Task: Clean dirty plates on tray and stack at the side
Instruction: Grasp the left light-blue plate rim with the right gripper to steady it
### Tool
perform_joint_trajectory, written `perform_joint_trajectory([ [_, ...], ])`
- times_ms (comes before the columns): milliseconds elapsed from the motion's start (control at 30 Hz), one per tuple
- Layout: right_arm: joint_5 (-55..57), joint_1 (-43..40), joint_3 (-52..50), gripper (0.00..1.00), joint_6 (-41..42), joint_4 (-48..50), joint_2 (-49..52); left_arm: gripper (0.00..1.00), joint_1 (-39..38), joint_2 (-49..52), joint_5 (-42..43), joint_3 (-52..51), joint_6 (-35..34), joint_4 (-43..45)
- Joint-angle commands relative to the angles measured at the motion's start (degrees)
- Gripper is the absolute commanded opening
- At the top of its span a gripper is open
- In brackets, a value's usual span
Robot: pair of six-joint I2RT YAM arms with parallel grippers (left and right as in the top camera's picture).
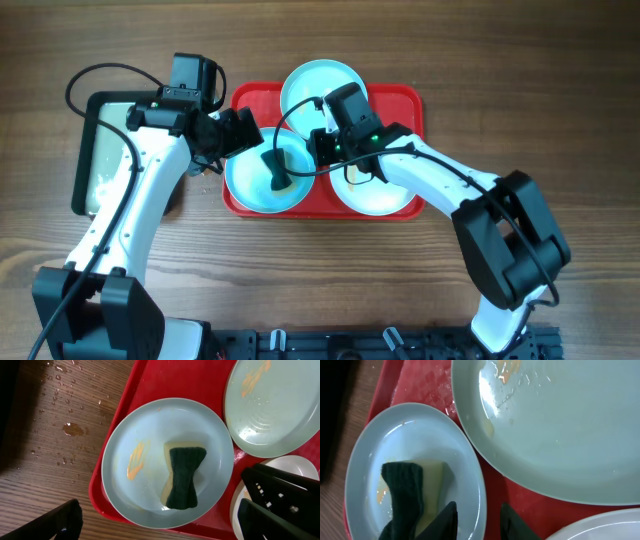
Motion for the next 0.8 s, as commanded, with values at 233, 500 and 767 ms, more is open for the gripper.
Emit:
perform_joint_trajectory([
  [233, -0.4, 0.1, 0.5, 0.18, -0.2, 0.8, 5.7, 0.96, -0.5, 0.2, 0.7, -4.0, 0.1, 2.4],
  [500, -0.4, 0.1, 0.2, 0.16, 0.4, 0.7, 5.9, 0.92, -1.8, 0.8, 8.8, -12.2, 0.0, 14.5],
  [767, -2.4, 0.5, -0.3, 0.16, 1.8, 1.6, 7.8, 0.89, -5.2, 1.0, 9.3, -14.9, 0.0, 18.9],
])
